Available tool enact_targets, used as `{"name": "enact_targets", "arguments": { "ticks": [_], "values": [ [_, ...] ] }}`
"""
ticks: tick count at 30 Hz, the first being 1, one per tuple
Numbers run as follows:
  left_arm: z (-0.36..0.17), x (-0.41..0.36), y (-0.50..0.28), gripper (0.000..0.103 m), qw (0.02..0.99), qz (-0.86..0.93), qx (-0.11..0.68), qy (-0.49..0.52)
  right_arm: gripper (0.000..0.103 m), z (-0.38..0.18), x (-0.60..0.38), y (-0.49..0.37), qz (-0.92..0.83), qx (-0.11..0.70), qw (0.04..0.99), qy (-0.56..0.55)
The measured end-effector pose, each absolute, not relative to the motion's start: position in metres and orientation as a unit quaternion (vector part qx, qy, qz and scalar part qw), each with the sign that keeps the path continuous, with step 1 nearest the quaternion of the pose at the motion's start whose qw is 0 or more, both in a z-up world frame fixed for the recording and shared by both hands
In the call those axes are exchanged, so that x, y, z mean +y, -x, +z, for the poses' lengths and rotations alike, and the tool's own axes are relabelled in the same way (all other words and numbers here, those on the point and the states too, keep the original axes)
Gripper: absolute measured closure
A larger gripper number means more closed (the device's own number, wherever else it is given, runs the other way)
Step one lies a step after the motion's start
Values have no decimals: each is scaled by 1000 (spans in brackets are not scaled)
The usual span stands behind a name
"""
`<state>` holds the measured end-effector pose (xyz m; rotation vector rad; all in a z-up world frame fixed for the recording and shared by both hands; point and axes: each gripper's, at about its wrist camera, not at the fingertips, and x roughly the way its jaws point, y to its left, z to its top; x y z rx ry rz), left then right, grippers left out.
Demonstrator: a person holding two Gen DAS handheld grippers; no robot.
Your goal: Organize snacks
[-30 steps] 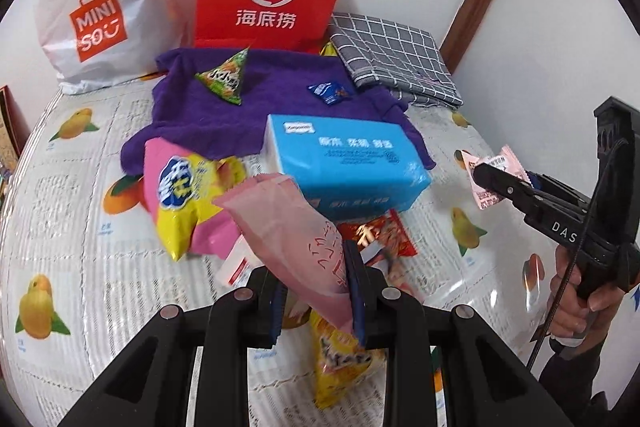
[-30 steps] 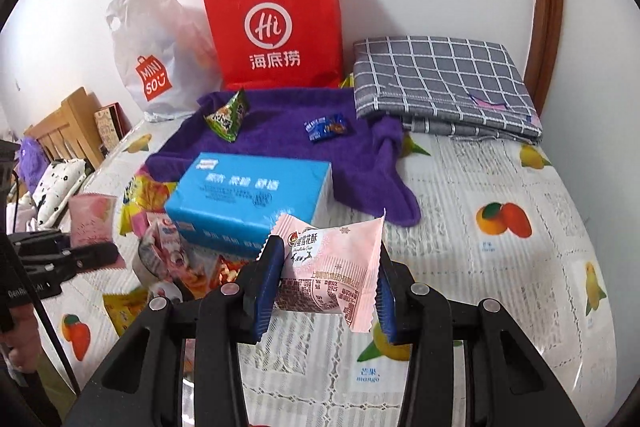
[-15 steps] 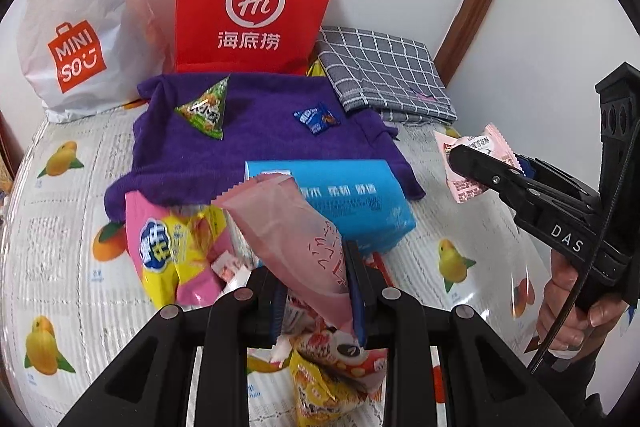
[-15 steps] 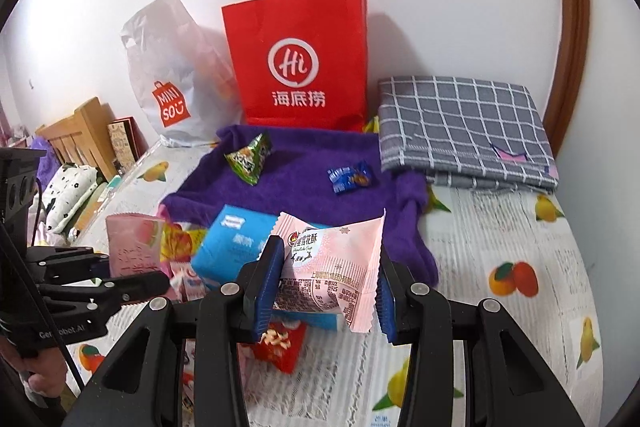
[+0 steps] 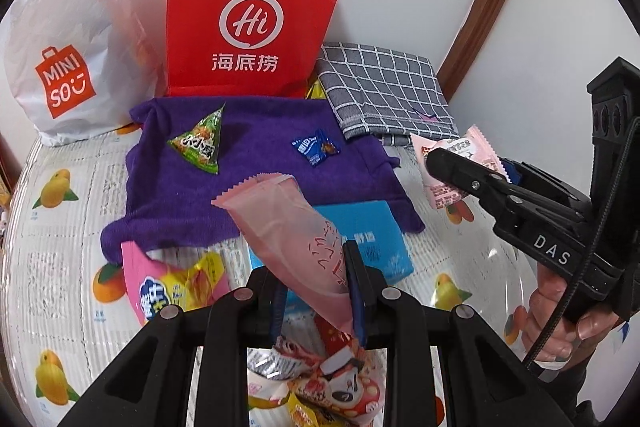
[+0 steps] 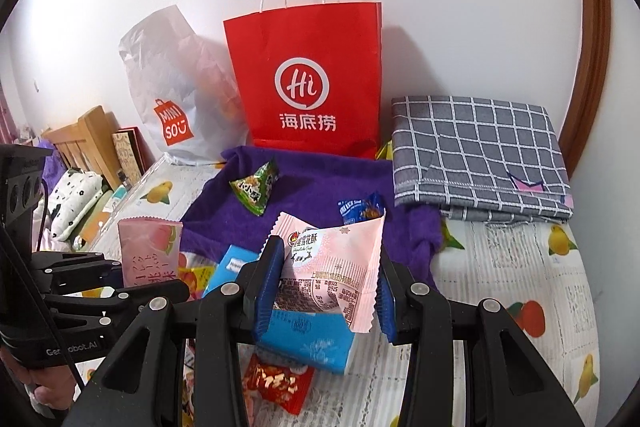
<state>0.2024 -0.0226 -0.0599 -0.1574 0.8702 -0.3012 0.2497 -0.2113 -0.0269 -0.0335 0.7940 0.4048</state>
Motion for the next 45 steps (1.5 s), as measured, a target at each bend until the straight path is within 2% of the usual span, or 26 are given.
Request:
{"name": "enact_targets", "arguments": {
  "ticks": [23, 45],
  "values": [
    [-61, -2, -248, 78, 893, -113, 428, 88, 61, -18, -185, -335, 226, 378, 898, 16],
    [-90, 42, -304, 78, 882, -80, 450, 115, 61, -83, -194, -388, 204, 445, 872, 13]
  ]
}}
